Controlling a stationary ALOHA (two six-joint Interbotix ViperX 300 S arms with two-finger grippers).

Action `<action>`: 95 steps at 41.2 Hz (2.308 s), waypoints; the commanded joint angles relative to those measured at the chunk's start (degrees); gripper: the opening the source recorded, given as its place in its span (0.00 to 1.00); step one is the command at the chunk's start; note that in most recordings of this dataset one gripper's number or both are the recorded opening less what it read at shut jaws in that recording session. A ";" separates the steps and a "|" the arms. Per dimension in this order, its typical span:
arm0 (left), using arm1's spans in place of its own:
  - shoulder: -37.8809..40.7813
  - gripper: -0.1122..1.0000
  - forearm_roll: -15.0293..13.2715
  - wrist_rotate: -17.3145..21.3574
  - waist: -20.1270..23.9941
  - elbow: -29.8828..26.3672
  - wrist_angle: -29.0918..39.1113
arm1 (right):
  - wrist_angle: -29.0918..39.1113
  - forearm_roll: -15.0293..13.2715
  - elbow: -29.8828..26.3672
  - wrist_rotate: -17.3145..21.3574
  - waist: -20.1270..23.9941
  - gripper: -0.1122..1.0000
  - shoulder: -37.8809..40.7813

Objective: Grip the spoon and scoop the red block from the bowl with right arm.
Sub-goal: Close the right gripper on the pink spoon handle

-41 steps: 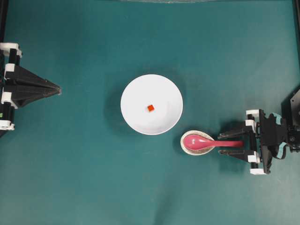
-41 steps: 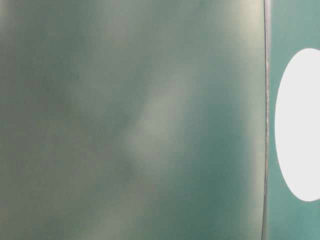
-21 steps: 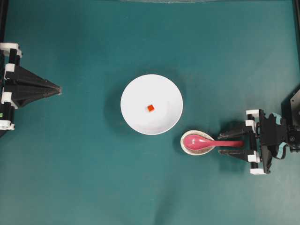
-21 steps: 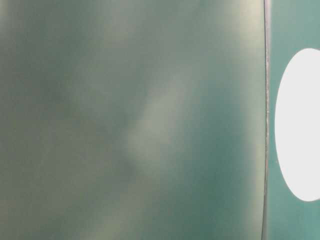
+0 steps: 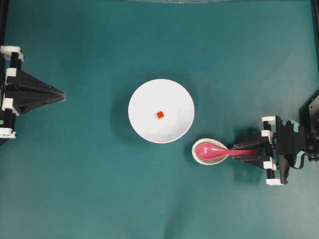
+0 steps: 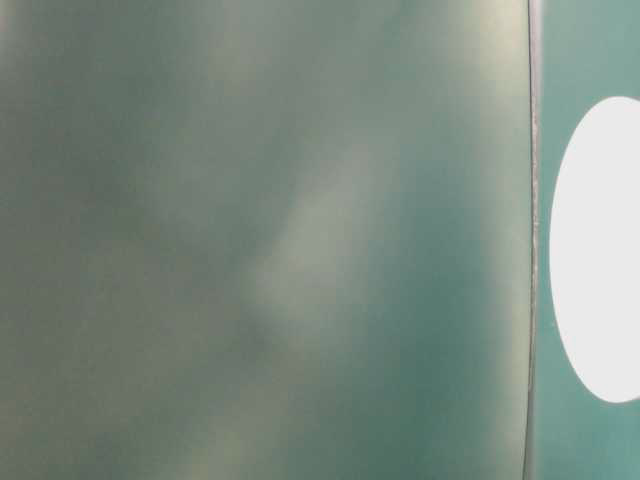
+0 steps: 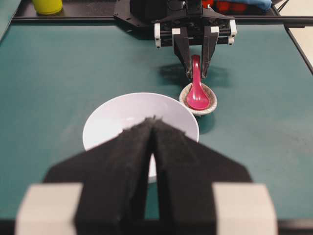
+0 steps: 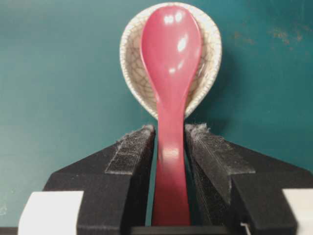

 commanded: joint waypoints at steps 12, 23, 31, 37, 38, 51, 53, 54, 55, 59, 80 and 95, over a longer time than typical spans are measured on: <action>0.53 0.11 0.18 0.00 -0.09 -1.05 -0.26 | -0.62 0.18 0.00 0.09 0.26 0.45 -0.35; 0.53 0.11 0.18 0.09 -0.09 -1.05 -0.18 | -0.88 0.26 0.00 0.00 0.26 0.45 -0.35; 0.53 0.11 0.18 0.09 -0.09 -0.97 -0.18 | -0.97 0.26 -0.09 -0.09 0.09 0.45 -0.35; 0.44 0.11 0.18 0.00 -0.09 -0.97 -0.09 | -0.97 0.26 -0.09 -0.18 -0.09 0.45 -0.35; 0.53 0.11 0.18 0.00 -0.09 -0.97 -0.18 | -0.97 0.26 -0.09 -0.18 -0.09 0.45 -0.35; 0.53 0.11 0.18 0.09 -0.09 -0.88 -0.18 | -0.97 0.44 0.00 -0.35 -0.44 0.45 -0.35; 0.53 0.11 0.18 0.00 -0.09 -0.79 -0.18 | -0.97 0.53 0.00 -0.53 -0.53 0.45 -0.35; 0.53 0.11 0.18 0.00 -0.09 -0.88 -0.18 | -0.97 0.62 0.00 -0.53 -0.53 0.45 -0.35; 0.53 0.11 0.18 0.00 -0.18 -0.88 -0.18 | -0.97 0.70 0.00 -0.70 -0.62 0.45 -0.35; 0.44 0.11 0.18 0.00 -0.09 -0.79 -0.18 | -0.97 0.79 -0.18 -1.05 -0.70 0.45 -0.35; 0.53 0.11 0.18 0.00 -0.09 -0.88 -0.18 | -1.85 0.88 -0.35 -1.85 -0.70 0.45 -0.35; 0.53 0.11 0.18 0.09 -0.09 -0.79 0.00 | -1.85 0.79 -0.35 -2.55 -0.70 0.44 -0.35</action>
